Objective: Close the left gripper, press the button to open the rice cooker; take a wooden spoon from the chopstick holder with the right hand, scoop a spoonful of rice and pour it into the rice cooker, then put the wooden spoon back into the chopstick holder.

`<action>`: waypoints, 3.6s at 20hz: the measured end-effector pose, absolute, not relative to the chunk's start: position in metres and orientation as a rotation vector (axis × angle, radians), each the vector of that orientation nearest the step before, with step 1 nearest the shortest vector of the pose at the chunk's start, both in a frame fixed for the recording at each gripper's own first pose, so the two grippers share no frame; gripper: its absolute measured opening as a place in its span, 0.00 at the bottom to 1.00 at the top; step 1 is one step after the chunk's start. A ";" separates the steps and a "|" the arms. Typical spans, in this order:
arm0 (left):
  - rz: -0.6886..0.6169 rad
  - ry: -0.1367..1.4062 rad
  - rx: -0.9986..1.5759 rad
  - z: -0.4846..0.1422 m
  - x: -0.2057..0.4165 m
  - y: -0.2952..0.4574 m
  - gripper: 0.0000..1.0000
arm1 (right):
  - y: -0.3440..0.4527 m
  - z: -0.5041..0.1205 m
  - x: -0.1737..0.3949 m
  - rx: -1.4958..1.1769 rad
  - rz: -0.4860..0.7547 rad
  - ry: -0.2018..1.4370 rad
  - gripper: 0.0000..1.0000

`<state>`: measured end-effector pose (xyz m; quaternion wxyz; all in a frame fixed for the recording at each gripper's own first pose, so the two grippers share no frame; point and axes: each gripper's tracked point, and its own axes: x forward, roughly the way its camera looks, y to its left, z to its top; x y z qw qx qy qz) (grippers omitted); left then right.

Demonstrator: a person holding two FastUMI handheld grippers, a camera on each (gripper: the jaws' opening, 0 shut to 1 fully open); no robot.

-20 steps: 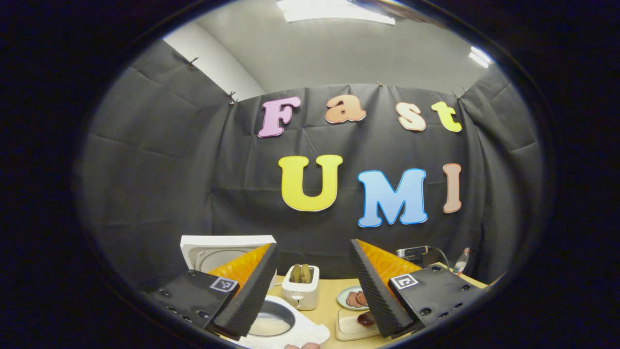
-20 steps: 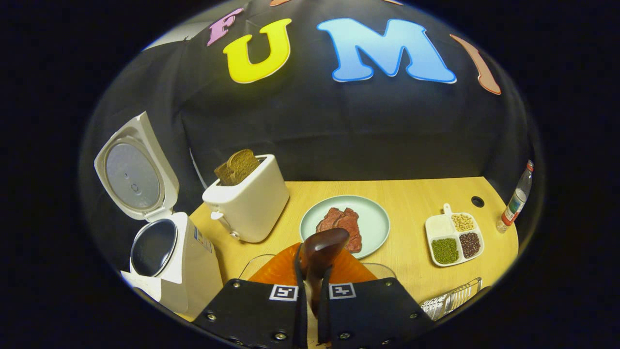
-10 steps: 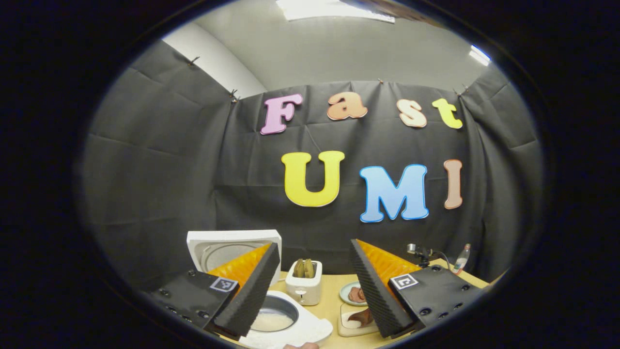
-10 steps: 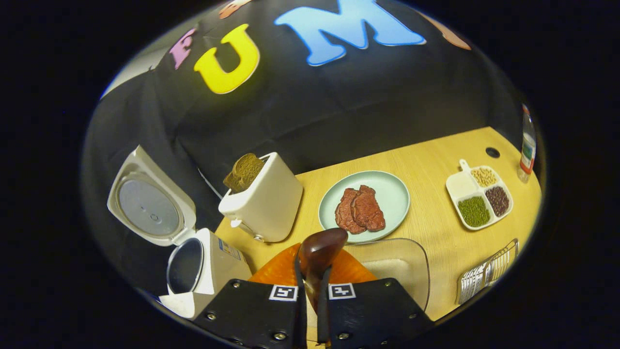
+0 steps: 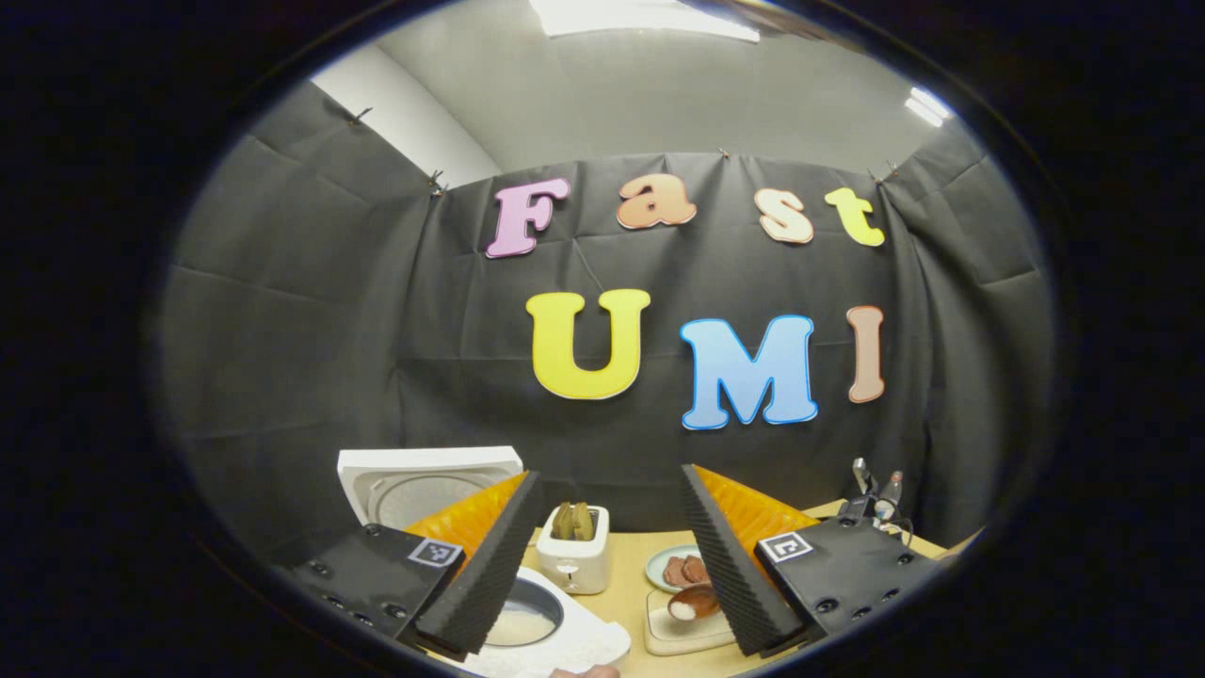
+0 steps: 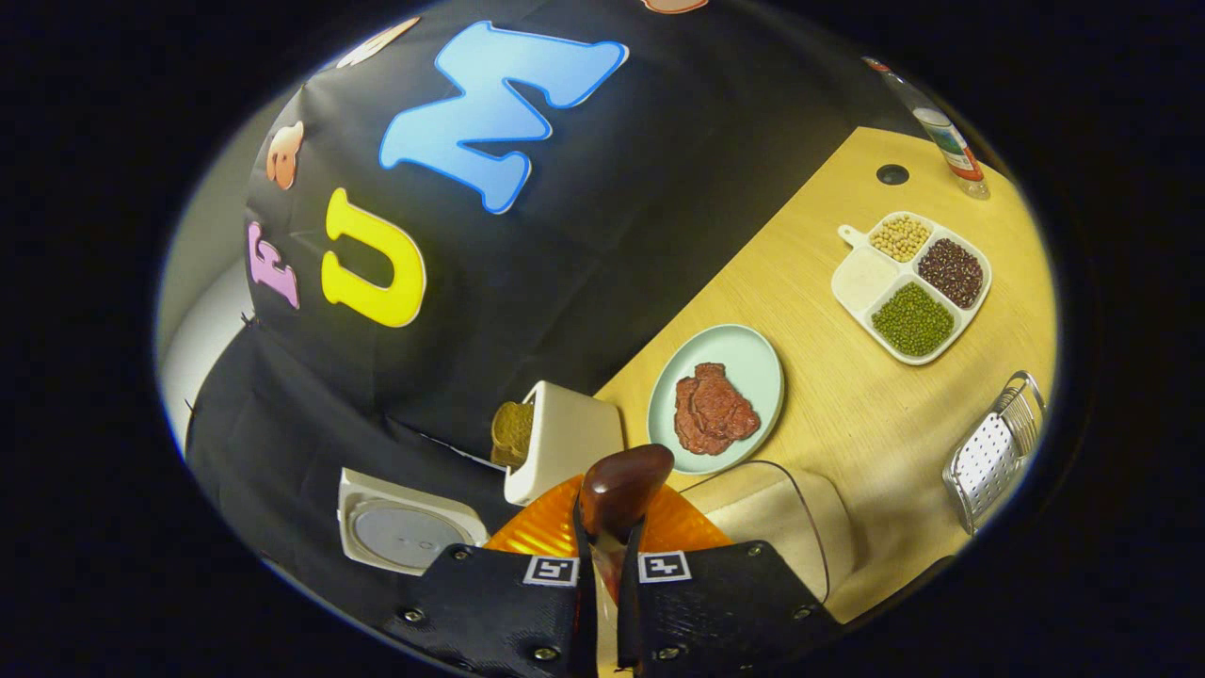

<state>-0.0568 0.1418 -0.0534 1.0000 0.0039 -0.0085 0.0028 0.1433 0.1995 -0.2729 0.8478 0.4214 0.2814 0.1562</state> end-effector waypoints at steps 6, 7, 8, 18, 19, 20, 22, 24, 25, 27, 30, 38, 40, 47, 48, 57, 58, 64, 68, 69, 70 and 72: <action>0.017 -0.038 0.010 -0.046 -0.062 0.133 1.00 | 0.224 -0.218 0.141 0.914 0.444 0.547 0.09; 0.026 -0.038 0.008 -0.045 -0.064 0.134 1.00 | 0.234 -0.207 0.141 0.925 0.472 0.539 0.09; 0.032 -0.042 0.004 -0.044 -0.065 0.135 1.00 | 0.243 -0.199 0.141 0.935 0.497 0.534 0.09; 0.035 -0.071 0.011 -0.028 -0.085 0.141 1.00 | 0.354 -0.183 0.127 0.890 0.691 0.582 0.08; 0.034 -0.070 0.014 -0.028 -0.087 0.141 1.00 | 0.363 -0.184 0.124 0.894 0.701 0.598 0.08; 0.038 -0.068 0.016 -0.028 -0.091 0.142 1.00 | 0.371 -0.186 0.123 0.899 0.711 0.612 0.09; 0.057 -0.060 0.023 -0.030 -0.094 0.147 1.00 | 0.385 -0.188 0.124 0.906 0.728 0.628 0.09; 0.073 -0.051 0.021 -0.032 -0.098 0.151 1.00 | 0.396 -0.187 0.126 0.916 0.742 0.632 0.09; 0.081 -0.050 0.021 -0.031 -0.099 0.153 1.00 | 0.402 -0.187 0.126 0.918 0.748 0.633 0.09; 0.100 -0.049 0.029 -0.029 -0.104 0.158 1.00 | 0.412 -0.190 0.127 0.912 0.754 0.640 0.09; 0.118 -0.044 0.034 -0.029 -0.109 0.161 1.00 | 0.432 -0.197 0.127 0.893 0.767 0.657 0.09; 0.139 -0.026 0.037 -0.035 -0.125 0.156 1.00 | 0.476 -0.211 0.118 0.745 0.818 0.672 0.09; 0.142 -0.027 0.043 -0.034 -0.127 0.157 1.00 | 0.488 -0.216 0.114 0.701 0.827 0.673 0.08; 0.193 -0.010 0.078 -0.033 -0.140 0.170 1.00 | 0.512 -0.235 0.103 0.584 0.845 0.696 0.09; 0.197 -0.013 0.082 -0.033 -0.142 0.172 1.00 | 0.513 -0.238 0.103 0.564 0.841 0.698 0.09; 0.220 -0.020 0.064 -0.034 -0.149 0.186 1.00 | 0.533 -0.244 0.094 0.220 0.868 0.599 0.09; 0.224 -0.020 0.063 -0.034 -0.149 0.188 1.00 | 0.536 -0.244 0.090 0.174 0.881 0.585 0.08; 0.254 -0.032 0.040 -0.034 -0.159 0.203 1.00 | 0.554 -0.246 0.075 -0.016 0.934 0.530 0.09; 0.278 -0.031 0.028 -0.036 -0.165 0.215 1.00 | 0.562 -0.245 0.069 -0.089 0.958 0.505 0.08; 0.285 -0.034 0.029 -0.035 -0.168 0.217 1.00 | 0.564 -0.245 0.067 -0.101 0.961 0.499 0.08; 0.288 -0.038 0.027 -0.034 -0.169 0.219 1.00 | 0.565 -0.244 0.066 -0.112 0.964 0.492 0.09; 0.293 -0.042 0.021 -0.032 -0.171 0.221 1.00 | 0.566 -0.243 0.064 -0.142 0.968 0.473 0.08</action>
